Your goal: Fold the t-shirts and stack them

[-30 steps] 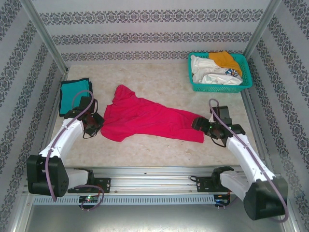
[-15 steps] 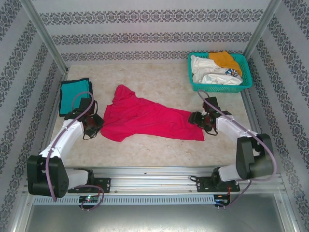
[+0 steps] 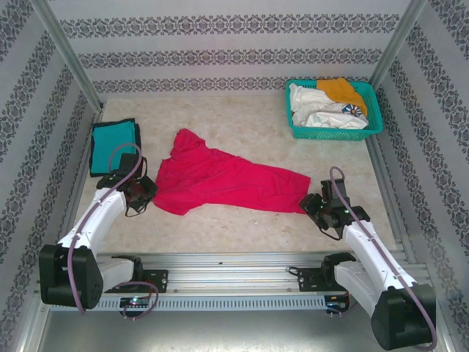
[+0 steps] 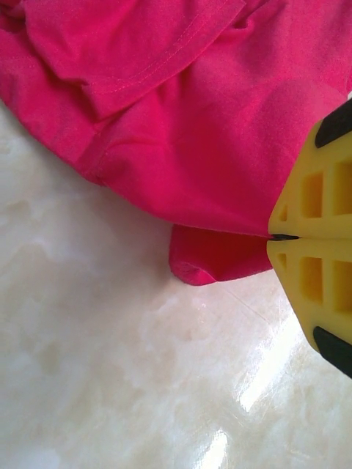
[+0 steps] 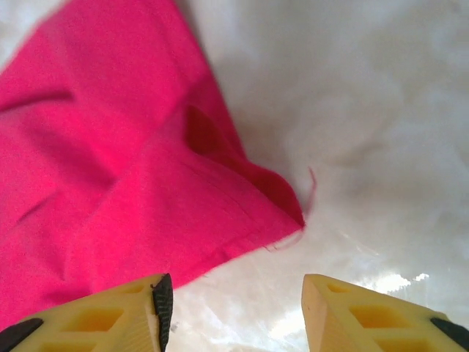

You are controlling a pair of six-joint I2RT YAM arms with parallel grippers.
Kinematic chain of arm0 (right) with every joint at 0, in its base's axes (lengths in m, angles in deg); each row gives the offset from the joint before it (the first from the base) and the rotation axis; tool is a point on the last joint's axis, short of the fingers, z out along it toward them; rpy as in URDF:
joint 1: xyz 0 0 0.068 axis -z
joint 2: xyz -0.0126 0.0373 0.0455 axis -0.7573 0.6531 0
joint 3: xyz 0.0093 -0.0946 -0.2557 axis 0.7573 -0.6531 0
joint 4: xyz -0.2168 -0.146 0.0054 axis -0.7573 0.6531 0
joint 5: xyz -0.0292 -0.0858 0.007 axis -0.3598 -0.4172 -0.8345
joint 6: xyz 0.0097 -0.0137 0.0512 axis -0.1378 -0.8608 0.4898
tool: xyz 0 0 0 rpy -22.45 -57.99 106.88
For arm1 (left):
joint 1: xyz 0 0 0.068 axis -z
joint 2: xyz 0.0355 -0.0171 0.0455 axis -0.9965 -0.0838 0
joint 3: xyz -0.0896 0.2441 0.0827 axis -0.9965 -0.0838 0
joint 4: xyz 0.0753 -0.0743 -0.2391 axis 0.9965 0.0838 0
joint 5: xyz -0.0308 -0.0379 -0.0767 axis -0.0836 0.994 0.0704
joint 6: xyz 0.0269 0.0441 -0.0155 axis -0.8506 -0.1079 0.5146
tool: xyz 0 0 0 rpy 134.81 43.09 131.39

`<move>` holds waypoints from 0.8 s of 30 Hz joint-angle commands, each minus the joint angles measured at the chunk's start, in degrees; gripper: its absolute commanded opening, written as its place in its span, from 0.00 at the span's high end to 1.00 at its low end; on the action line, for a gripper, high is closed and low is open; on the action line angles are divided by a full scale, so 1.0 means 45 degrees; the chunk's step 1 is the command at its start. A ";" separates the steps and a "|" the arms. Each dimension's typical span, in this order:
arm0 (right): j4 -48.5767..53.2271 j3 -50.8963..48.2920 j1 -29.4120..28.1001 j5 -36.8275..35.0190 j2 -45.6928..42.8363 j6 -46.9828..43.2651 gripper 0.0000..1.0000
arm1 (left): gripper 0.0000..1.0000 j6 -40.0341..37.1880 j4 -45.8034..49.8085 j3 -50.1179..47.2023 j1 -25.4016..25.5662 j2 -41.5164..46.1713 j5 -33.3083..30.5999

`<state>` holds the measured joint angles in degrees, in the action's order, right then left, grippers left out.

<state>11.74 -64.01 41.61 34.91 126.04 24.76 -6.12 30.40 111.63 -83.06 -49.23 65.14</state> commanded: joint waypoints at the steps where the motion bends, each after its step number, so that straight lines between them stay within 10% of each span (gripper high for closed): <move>1: -0.0463 -0.0175 0.0111 0.0661 0.0569 0.1081 0.52 | 1.00 -0.0296 -0.0216 -0.0070 -0.0161 -0.0106 -0.0127; 24: -0.1669 0.0972 0.0450 -0.0059 0.4245 -0.0269 0.62 | 1.00 0.0058 -0.0969 -0.0940 -0.0161 -0.0434 0.0245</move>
<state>4.62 -61.16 42.77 36.68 143.90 24.87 -6.14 27.50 108.18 -83.06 -50.83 66.04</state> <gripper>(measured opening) 0.383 0.040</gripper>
